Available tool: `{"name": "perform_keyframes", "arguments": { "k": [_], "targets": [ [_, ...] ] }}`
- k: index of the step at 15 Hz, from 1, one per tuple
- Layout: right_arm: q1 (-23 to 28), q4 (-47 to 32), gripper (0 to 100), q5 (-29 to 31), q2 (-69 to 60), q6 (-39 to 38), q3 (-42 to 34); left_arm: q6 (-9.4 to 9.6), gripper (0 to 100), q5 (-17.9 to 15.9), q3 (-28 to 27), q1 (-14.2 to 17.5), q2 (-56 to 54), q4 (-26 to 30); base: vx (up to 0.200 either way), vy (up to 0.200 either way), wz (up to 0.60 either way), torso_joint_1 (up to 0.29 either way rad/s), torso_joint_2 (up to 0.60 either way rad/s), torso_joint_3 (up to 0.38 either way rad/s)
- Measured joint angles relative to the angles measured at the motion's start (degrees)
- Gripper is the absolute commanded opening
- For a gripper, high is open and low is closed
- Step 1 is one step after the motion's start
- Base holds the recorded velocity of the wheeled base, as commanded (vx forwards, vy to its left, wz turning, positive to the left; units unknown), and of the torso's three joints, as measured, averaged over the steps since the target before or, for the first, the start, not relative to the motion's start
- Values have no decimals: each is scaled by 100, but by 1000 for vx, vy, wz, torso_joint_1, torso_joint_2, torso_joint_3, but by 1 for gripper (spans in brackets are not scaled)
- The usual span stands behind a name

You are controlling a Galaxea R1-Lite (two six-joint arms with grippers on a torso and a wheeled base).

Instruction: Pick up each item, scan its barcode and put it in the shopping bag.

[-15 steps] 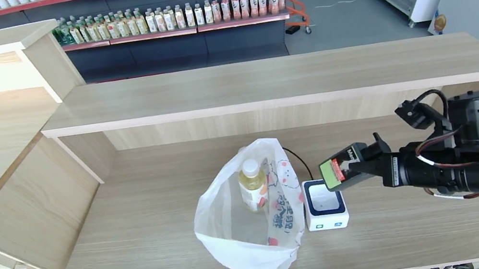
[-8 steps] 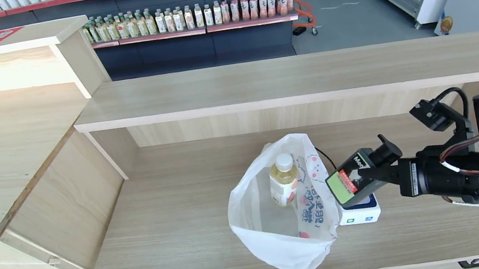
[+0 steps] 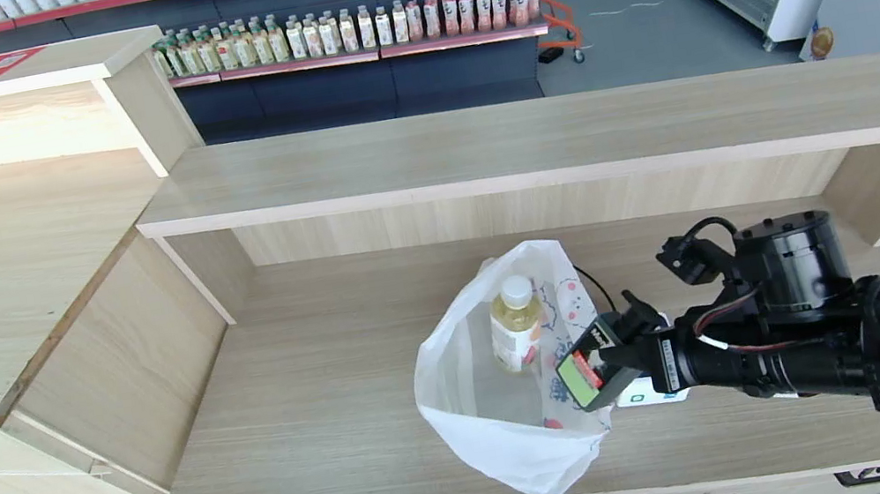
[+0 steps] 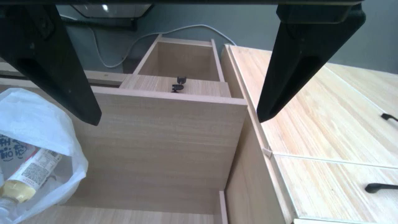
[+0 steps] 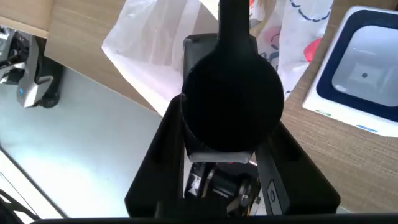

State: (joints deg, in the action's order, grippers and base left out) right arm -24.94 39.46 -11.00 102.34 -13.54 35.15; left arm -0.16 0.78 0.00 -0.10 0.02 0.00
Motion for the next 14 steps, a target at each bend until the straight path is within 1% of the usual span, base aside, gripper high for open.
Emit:
{"name": "perform_keyframes", "arguments": {
  "k": [7, 11, 12, 14],
  "targets": [
    [-140, 1059, 0, 93, 1635, 1150, 338, 0, 100, -2, 0, 0, 0, 0, 0, 0, 0, 0, 0, 0],
    [-151, 1128, 0, 104, 2291, 1693, 989, 0, 100, -2, 0, 0, 0, 0, 0, 0, 0, 0, 0, 0],
    [-165, 1131, 100, 104, 2376, 1792, 1074, 0, 100, 0, 0, 0, 0, 0, 0, 0, 0, 0, 0, 0],
    [-179, 1158, 100, 68, 2489, 1792, 1196, 0, 100, 0, 0, 0, 0, 0, 0, 0, 0, 0, 0, 0]
  ]
}}
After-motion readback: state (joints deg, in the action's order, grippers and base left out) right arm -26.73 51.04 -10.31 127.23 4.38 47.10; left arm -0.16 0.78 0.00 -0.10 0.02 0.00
